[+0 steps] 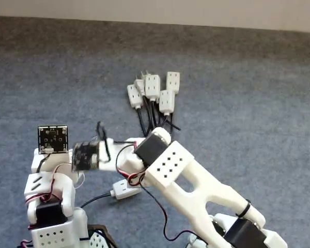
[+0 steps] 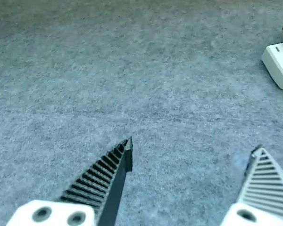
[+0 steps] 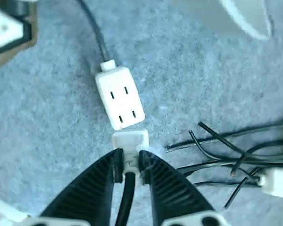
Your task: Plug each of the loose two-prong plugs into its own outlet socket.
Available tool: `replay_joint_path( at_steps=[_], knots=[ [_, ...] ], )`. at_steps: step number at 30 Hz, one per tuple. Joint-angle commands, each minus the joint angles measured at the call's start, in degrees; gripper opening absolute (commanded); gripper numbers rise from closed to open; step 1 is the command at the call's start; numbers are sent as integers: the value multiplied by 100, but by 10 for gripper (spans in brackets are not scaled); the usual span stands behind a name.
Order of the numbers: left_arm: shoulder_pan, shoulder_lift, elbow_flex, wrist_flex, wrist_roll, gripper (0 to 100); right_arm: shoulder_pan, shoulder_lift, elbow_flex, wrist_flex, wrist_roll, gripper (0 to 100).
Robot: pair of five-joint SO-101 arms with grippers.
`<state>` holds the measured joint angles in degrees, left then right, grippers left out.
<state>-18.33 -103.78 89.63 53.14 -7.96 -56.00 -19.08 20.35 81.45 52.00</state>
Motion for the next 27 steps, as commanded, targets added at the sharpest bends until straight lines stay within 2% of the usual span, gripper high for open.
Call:
replay_joint_path(
  at_steps=[1,5,15,19,23,27],
  knots=[
    [-40,22,22,-132,35,372,-48,-48,-303,-13,712,6],
    [-40,13,110,-132,35,372,-57,4,-268,-145,1231,6],
    [-84,-31,136,-167,53,372,48,-40,1165,-1534,1248,6],
    [-681,-13,-31,-255,88,372,57,-48,1305,-1508,1152,6],
    [-1534,4,-224,-396,571,372,40,-48,1297,-1508,1081,6],
    [-1851,4,-215,-580,598,372,48,-48,1297,-1437,1090,6]
  ],
)
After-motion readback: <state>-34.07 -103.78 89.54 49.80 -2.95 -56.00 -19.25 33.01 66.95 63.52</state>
